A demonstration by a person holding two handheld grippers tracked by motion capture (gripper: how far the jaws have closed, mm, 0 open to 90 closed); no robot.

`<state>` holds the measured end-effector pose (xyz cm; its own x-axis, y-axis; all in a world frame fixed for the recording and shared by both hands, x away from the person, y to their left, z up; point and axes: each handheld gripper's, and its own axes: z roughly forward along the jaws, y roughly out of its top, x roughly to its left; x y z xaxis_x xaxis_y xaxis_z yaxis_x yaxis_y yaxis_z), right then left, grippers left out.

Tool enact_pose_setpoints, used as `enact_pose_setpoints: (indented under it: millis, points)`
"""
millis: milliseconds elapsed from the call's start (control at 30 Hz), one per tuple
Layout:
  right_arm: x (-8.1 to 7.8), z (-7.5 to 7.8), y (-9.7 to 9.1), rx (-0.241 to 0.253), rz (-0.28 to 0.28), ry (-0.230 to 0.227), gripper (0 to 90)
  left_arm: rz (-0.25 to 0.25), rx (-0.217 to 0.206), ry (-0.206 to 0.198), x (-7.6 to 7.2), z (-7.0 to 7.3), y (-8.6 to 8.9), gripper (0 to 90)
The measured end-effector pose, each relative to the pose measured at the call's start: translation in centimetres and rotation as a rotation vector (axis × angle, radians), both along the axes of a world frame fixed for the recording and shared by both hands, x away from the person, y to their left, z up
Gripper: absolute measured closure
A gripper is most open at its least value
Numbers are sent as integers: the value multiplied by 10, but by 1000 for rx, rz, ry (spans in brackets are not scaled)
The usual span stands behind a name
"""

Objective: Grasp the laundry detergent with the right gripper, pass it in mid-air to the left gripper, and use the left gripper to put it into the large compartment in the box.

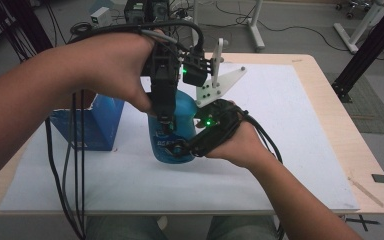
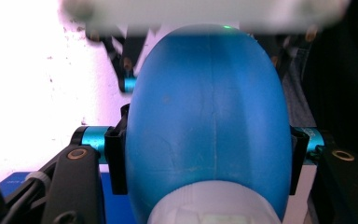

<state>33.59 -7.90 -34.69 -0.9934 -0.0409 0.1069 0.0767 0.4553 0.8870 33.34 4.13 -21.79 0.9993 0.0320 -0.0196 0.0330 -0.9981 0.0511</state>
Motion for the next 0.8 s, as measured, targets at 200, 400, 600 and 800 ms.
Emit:
enact_pose_setpoints:
  millis: [200, 400, 600, 800]
  points:
    - [-2, 7, -23, -15, -2, -25, 165, 31, 9, -5, 1, 4, 7, 386]
    - [3, 18, -41, -81, -37, -59, 114, 76, 15, 2, 4, 11, 11, 385]
    - [13, 30, -51, -183, -80, -105, 13, 108, 9, 11, 6, 18, 16, 384]
    - [24, 47, -57, -321, -81, -158, 5, 145, 5, 11, 7, 28, 25, 384]
